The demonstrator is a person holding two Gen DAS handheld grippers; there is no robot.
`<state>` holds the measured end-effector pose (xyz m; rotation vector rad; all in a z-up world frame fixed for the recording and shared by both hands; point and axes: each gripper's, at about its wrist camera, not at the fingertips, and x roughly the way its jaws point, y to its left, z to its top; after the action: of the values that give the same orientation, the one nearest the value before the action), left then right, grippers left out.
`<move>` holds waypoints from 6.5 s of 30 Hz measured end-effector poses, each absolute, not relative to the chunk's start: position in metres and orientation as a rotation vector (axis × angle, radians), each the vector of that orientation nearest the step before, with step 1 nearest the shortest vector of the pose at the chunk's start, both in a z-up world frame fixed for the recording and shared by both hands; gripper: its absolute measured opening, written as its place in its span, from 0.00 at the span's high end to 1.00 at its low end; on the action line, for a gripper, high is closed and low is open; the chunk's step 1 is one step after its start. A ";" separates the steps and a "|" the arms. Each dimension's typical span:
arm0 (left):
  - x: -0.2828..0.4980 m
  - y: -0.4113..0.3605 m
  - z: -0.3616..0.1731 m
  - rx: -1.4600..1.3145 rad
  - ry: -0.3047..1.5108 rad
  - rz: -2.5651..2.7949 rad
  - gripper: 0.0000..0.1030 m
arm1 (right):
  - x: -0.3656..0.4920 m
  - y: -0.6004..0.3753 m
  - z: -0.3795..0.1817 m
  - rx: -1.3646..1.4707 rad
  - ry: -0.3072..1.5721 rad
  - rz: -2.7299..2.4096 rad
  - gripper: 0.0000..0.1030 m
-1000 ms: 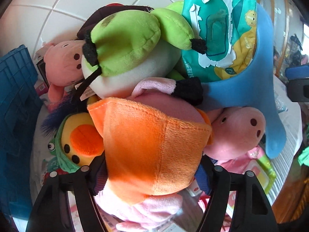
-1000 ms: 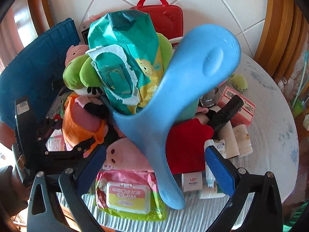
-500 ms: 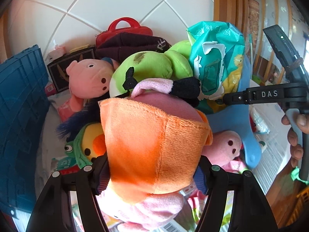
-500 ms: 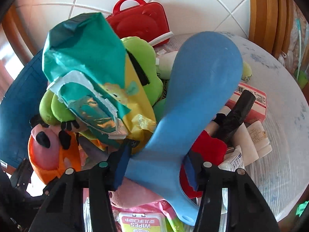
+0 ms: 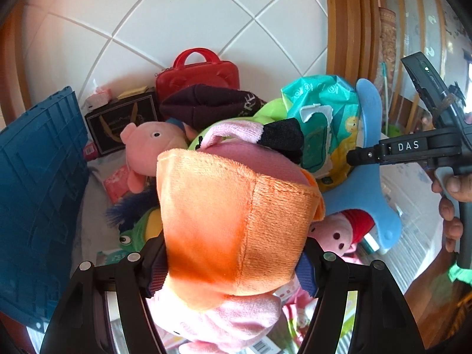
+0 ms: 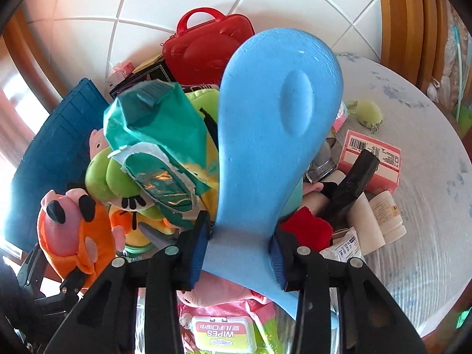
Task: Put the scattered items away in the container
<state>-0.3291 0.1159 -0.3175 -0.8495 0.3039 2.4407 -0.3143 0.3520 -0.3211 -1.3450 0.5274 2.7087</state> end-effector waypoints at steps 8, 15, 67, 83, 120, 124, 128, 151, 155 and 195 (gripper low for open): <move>-0.318 0.113 -0.267 -0.757 0.270 2.498 0.32 | -0.299 0.362 -0.279 -1.257 0.414 2.799 0.64; -0.311 0.118 -0.225 -0.702 0.250 2.557 0.32 | -0.294 0.373 -0.236 -1.154 0.329 2.863 0.64; -0.338 -0.217 -0.067 -0.392 0.134 3.081 0.31 | -0.395 0.053 -0.087 -0.889 -0.008 3.416 0.64; -0.369 -0.318 -0.080 -0.408 0.114 3.169 0.31 | -0.463 -0.111 -0.057 -0.878 -0.102 3.519 0.64; -0.454 -0.357 -0.131 -0.968 -0.001 3.063 0.30 | -0.564 -0.221 -0.115 -1.402 -0.269 3.466 0.64; -0.457 -0.359 -0.136 -0.987 0.002 3.053 0.30 | -0.567 -0.230 -0.126 -1.483 -0.303 3.421 0.64; -0.459 -0.356 -0.137 -0.995 0.008 3.048 0.30 | -0.570 -0.233 -0.135 -1.536 -0.332 3.375 0.64; -0.455 -0.341 -0.123 -0.944 0.045 3.067 0.00 | -0.561 -0.215 -0.124 -1.410 -0.365 3.369 0.00; -0.449 -0.336 -0.120 -0.940 0.048 3.060 0.00 | -0.555 -0.208 -0.120 -1.403 -0.346 3.370 0.00; -0.370 -0.022 -0.133 -0.919 0.258 2.708 0.00 | -0.397 0.192 -0.136 -1.235 0.121 3.069 0.00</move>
<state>-0.3704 -0.0219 -0.1329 -0.9187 0.2578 2.7076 -0.3967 0.1917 -0.1361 -1.2355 0.1212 3.0692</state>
